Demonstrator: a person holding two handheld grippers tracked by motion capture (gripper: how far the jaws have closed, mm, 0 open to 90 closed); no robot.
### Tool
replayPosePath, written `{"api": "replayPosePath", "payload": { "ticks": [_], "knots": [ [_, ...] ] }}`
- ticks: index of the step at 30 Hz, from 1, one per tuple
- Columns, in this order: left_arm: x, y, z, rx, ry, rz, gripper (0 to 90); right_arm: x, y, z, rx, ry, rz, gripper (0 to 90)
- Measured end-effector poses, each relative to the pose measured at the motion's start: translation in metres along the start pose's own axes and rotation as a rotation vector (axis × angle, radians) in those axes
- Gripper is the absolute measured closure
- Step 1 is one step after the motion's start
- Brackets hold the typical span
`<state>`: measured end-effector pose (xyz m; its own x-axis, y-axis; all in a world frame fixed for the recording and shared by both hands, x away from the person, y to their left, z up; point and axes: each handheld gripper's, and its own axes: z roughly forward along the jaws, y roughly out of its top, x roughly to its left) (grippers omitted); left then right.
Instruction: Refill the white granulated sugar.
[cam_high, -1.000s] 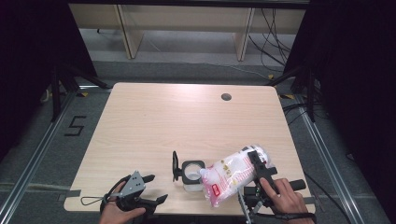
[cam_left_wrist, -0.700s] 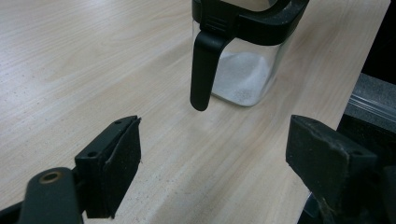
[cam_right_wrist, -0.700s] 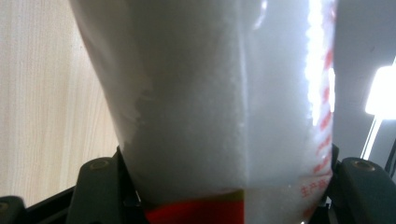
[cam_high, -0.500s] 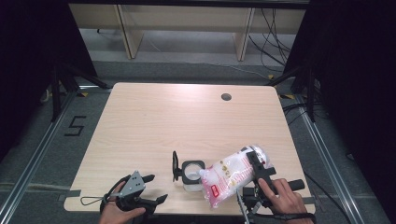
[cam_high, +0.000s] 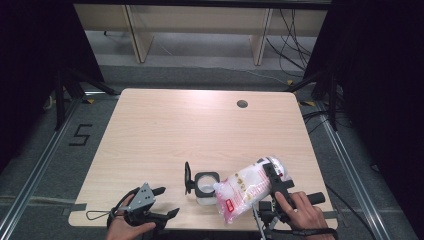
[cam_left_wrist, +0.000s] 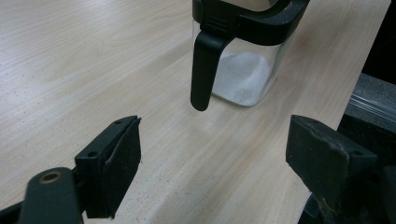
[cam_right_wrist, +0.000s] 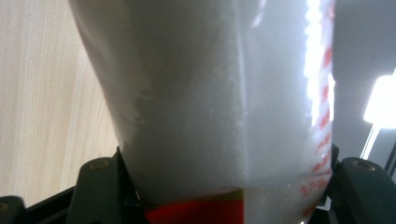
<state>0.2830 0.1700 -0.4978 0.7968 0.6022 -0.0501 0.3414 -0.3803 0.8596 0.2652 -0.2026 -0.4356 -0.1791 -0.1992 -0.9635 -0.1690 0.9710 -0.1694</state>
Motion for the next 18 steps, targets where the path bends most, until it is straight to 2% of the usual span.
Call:
{"api": "replayPosePath", "payload": {
  "ticks": [1, 3, 4, 5, 8, 10, 11, 13, 14, 16, 18],
  "knots": [
    [0.0001, 0.0, 0.0, 0.0, 0.0, 0.0, 17.6, 0.0004, -0.0002, -0.0002, 0.001, 0.002, 0.009, 36.9],
    [0.0001, 0.0001, -0.0003, 0.002, 0.001, -0.001, 17.6, -0.0034, 0.0007, 0.0005, -0.014, -0.006, -0.049, 36.9],
    [0.0003, 0.0001, -0.0004, 0.002, 0.001, 0.0, 17.6, -0.0029, 0.0006, 0.0005, -0.012, -0.004, -0.041, 36.9],
    [0.0003, 0.0001, -0.0005, 0.003, 0.001, 0.001, 17.6, -0.0003, 0.0002, -0.0001, 0.0, 0.001, -0.004, 36.9],
    [0.0003, 0.0001, -0.0002, -0.001, 0.0, -0.001, 17.6, -0.0002, -0.0008, 0.0, -0.001, 0.001, 0.013, 36.9],
    [0.0001, 0.0001, -0.0004, 0.002, 0.001, -0.001, 17.6, 0.0, -0.0014, 0.0004, -0.008, -0.003, 0.018, 36.9],
    [0.0001, 0.0001, -0.0003, 0.002, 0.001, -0.002, 17.6, -0.0023, -0.0018, 0.0006, -0.014, -0.001, -0.001, 36.9],
    [0.0002, 0.0001, -0.0003, 0.002, 0.001, -0.001, 17.6, -0.0036, -0.0021, 0.0006, -0.017, -0.002, -0.008, 36.9],
    [0.0003, 0.0002, -0.0004, 0.003, 0.001, 0.0, 17.6, -0.0034, -0.002, -0.0004, 0.003, 0.018, 0.002, 36.9],
    [0.0004, 0.0001, -0.0005, 0.001, 0.001, -0.001, 17.6, -0.0009, -0.0026, -0.0001, 0.002, 0.014, 0.029, 36.9],
    [0.0004, 0.0001, -0.0005, 0.001, 0.001, -0.001, 17.6, -0.0014, -0.0023, -0.0002, 0.001, 0.011, 0.026, 36.9]
  ]
}}
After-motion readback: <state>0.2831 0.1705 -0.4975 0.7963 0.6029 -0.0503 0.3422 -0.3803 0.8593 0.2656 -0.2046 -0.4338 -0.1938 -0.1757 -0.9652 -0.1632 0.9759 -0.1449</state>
